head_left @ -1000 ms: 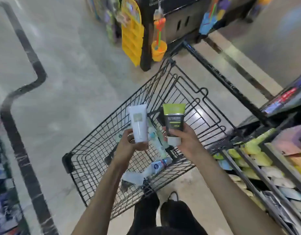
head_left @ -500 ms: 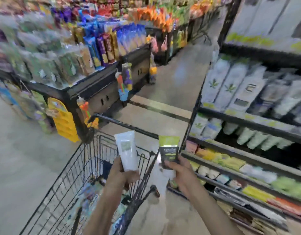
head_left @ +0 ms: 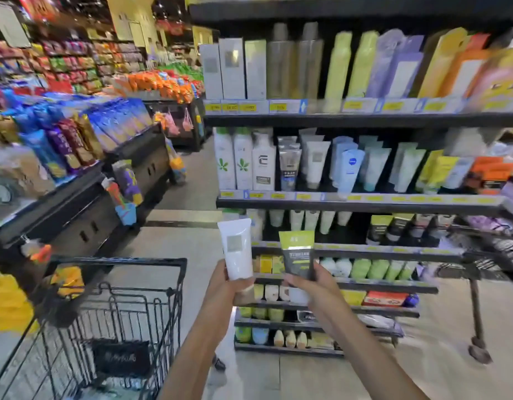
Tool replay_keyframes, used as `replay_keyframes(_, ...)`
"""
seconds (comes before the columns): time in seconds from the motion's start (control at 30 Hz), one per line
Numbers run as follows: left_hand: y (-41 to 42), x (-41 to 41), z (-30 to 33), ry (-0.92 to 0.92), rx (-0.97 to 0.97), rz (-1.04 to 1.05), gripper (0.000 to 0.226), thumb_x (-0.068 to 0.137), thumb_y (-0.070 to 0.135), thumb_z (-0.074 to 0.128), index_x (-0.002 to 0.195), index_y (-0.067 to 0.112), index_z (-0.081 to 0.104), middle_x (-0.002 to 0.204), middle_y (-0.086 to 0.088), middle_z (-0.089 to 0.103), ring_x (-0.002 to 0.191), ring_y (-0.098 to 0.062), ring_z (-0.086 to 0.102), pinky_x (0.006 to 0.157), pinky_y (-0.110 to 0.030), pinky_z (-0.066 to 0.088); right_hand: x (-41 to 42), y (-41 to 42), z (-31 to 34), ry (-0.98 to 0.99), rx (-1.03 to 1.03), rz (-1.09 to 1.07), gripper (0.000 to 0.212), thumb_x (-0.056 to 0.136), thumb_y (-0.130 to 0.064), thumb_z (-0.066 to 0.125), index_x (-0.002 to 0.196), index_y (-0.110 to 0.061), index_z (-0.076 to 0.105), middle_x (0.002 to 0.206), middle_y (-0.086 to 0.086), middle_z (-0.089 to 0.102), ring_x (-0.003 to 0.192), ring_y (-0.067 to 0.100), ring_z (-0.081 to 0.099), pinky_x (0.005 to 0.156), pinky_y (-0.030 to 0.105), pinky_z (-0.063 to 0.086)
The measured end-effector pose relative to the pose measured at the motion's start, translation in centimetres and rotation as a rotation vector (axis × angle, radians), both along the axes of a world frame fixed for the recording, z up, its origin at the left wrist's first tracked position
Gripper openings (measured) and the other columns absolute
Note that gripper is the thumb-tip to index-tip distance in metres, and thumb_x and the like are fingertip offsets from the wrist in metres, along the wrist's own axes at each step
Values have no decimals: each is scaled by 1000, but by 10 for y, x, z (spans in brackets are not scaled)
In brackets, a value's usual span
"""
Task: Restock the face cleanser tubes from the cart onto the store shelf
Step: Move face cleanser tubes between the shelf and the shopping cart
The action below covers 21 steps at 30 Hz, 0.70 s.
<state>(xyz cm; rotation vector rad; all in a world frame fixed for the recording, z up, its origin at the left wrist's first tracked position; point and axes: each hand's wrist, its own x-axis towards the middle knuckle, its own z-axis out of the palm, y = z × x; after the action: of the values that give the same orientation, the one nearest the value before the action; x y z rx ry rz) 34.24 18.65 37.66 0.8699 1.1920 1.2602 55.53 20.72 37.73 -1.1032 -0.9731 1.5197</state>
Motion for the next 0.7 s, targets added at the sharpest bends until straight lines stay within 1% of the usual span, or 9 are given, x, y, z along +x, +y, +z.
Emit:
replay_keyframes(0.07,8,22,3,29,4,-23,56,81,1,77,128,23,57,120,-6,72,107,-28,69,74,-40,57,23,0,4,-30,33,-20,42,82,-3,81,121,-5,66,101,21,76,94,31,72,83,35,59)
replay_keyframes(0.13,16,40,7,73,12,-48,59,80,3,78,131,24,56,120,-4,71,106,-25,69,75,-40,58,42,3,6,-36,46,-47,42,83,-5,81,122,-7,65,102,19,77,99,33,73,91,39,55)
replay_keyframes(0.27,40,68,14,121,43,-77,60,85,-1,75,133,27,55,118,3,72,104,-17,70,72,-34,60,71,19,5,-40,38,-131,44,82,-3,80,122,-12,66,108,15,77,99,35,75,95,47,55)
replay_keyframes(0.37,66,86,17,146,67,-90,61,84,3,78,133,29,54,121,5,70,108,-16,69,76,-36,62,90,38,2,-47,30,-180,58,71,-13,88,124,-13,66,111,12,77,104,33,74,98,49,55)
replay_keyframes(0.43,86,97,19,162,92,-109,60,83,7,80,132,31,54,122,5,70,110,-17,68,71,-30,58,102,53,2,-56,43,-199,68,63,-21,91,126,-15,65,113,10,77,109,32,72,101,49,53)
replay_keyframes(0.5,110,109,23,161,117,-120,58,83,8,81,130,32,55,121,5,71,108,-16,69,67,-25,55,114,71,5,-76,71,-209,64,66,-22,89,125,-16,65,114,8,77,112,30,70,101,46,51)
replay_keyframes(0.57,137,121,29,150,139,-117,58,83,7,81,129,30,55,122,5,70,109,-15,68,75,-31,59,128,92,13,-113,99,-223,52,74,-18,87,123,-20,67,114,4,78,112,26,71,100,41,51)
replay_keyframes(0.63,163,133,35,165,165,-113,59,81,8,82,128,30,54,124,7,69,113,-13,66,92,-41,58,142,117,21,-150,122,-243,48,79,-16,87,123,-21,67,115,3,77,111,25,71,102,44,51)
replay_keyframes(0.7,186,143,41,192,183,-109,59,82,10,82,128,33,53,124,10,67,115,-12,64,97,-42,56,155,140,31,-185,135,-272,47,81,-17,87,123,-23,66,115,1,77,111,23,72,106,46,49)
